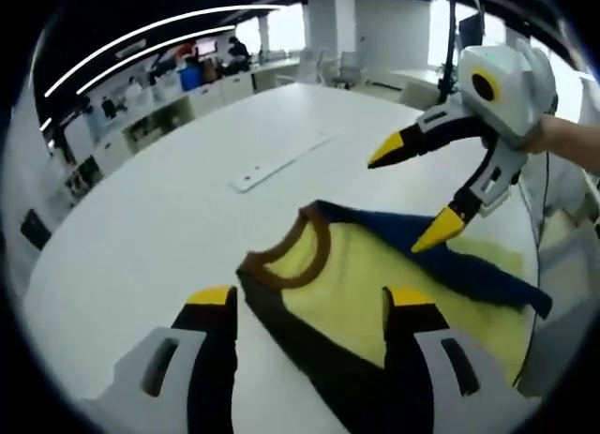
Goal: Fold the garment on the visible template until the final outline fits inside the template.
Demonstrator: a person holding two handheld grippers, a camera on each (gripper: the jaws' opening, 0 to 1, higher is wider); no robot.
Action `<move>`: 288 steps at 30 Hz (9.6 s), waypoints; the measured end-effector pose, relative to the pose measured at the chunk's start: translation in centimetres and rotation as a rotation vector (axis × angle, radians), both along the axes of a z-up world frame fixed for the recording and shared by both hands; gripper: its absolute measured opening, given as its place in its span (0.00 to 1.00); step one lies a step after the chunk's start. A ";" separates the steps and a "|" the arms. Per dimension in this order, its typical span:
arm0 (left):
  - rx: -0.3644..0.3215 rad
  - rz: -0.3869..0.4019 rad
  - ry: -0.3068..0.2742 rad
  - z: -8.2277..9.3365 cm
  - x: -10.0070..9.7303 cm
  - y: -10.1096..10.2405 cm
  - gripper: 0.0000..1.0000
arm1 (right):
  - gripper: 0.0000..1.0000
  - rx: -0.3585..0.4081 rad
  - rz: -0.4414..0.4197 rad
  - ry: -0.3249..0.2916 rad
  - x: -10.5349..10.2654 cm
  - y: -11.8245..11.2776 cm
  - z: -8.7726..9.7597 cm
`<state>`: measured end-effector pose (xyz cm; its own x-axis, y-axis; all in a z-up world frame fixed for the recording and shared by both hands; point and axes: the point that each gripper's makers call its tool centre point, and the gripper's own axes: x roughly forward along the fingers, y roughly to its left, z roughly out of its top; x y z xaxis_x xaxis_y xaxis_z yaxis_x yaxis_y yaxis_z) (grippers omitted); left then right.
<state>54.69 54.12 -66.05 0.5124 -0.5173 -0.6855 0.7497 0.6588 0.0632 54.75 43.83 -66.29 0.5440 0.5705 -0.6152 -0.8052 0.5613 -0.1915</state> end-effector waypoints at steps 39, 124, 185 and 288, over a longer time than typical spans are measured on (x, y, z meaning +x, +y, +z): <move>-0.125 -0.082 -0.073 5.4 -6.1 -1.0 1.00 | 1.00 0.109 0.048 -0.050 -6.1 -0.1 5.0; -0.263 0.000 -0.110 7.9 -23.7 0.7 1.00 | 1.00 0.207 -0.040 0.016 -23.3 -4.7 4.5; -0.343 0.059 -0.069 7.7 -27.4 1.1 1.00 | 0.21 0.081 -0.159 0.238 -28.8 -3.5 -5.6; -0.299 0.146 -0.146 9.7 -27.6 2.4 1.00 | 0.03 -0.123 -0.430 0.005 -18.9 -28.2 1.7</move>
<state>27.07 56.56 -56.31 0.6769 -0.5976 -0.4297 0.6433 0.7640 -0.0491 35.86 15.60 -64.63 0.7123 0.2156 -0.6679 -0.5050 0.8183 -0.2745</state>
